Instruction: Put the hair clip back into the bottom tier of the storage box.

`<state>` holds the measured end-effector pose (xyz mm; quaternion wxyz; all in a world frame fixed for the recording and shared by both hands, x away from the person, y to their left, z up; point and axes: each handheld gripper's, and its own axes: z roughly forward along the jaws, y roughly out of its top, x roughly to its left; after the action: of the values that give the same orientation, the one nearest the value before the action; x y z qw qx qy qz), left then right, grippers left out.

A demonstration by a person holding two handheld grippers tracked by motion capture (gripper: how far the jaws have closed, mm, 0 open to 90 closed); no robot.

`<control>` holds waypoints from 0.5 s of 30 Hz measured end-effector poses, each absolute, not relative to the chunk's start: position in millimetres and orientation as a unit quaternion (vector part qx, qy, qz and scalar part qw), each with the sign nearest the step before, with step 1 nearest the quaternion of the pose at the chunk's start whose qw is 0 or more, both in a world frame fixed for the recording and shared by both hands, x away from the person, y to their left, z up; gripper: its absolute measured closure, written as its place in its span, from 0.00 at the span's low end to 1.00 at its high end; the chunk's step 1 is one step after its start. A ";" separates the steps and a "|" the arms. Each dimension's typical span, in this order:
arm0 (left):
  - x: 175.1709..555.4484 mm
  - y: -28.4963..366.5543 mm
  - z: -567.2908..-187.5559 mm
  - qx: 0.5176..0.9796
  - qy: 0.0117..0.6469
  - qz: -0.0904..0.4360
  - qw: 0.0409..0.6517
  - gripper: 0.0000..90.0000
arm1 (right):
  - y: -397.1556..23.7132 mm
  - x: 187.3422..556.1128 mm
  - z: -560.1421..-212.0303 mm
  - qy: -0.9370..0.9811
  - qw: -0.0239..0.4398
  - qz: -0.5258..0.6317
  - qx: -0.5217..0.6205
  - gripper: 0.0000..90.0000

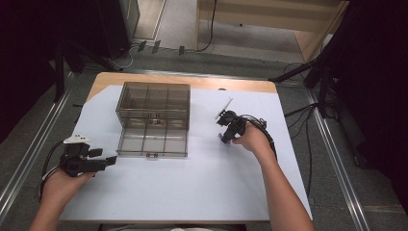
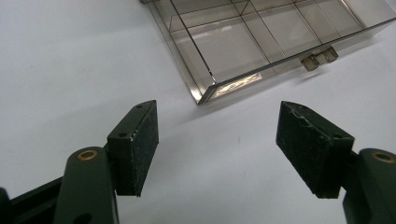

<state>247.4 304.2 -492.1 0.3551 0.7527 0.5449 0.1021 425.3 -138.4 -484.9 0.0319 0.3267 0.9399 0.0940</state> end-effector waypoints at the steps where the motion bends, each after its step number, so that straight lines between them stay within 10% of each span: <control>1: 247.4 304.2 -492.1 0.753 0.545 0.102 0.355 0.34 | -138.8 425.3 -485.0 0.939 0.031 0.095 0.328 0.86; 15: 248.0 305.5 -491.7 0.752 0.544 0.101 0.357 0.34 | -142.1 427.2 -484.7 0.935 0.020 0.105 0.338 0.86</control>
<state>248.0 305.5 -491.7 0.3571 0.7524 0.5442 0.1011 427.2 -142.1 -484.7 0.0203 0.3376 0.9351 0.1055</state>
